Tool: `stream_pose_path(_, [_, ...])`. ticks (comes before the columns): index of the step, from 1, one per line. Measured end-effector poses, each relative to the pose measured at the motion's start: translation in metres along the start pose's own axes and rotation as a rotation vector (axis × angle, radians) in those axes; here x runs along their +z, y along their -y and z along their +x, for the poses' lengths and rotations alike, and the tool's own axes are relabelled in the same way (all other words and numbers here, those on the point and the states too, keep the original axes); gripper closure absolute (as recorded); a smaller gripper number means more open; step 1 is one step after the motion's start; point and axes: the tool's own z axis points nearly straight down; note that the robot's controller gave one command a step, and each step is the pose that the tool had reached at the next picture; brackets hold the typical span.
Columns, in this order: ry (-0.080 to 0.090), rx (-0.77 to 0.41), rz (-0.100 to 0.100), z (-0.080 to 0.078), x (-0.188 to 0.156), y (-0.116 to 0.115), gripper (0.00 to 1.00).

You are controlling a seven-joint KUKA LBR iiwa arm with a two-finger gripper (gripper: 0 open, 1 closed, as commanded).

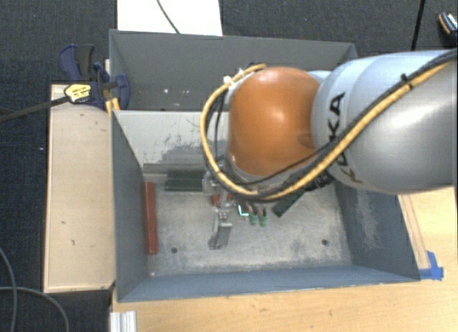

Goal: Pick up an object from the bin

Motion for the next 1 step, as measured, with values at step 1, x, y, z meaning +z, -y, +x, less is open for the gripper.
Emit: stream_pose_path(1, [0.003,0.002,0.004,-0.0088,0.0513,0.0909,0.0])
